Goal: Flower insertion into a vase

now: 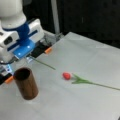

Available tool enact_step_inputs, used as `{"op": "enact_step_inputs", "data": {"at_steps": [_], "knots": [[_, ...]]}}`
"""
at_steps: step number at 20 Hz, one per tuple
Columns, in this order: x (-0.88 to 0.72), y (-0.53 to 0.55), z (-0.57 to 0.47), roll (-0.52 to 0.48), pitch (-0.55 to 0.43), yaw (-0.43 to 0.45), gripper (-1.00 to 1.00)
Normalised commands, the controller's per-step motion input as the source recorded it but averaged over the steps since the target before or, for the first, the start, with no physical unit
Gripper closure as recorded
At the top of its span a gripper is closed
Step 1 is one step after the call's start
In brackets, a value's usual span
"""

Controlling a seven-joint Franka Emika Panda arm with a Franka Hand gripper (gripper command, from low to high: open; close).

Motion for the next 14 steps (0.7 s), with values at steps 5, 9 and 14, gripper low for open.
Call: {"op": "enact_step_inputs", "data": {"at_steps": [5, 9, 14], "knots": [[-0.32, -0.15, -0.08, -0.103, -0.037, 0.137, 1.0], [-0.24, -0.07, -0.08, -0.163, -0.023, 0.112, 1.0], [-0.43, -0.11, -0.09, -0.16, -0.01, 0.099, 1.0]]}}
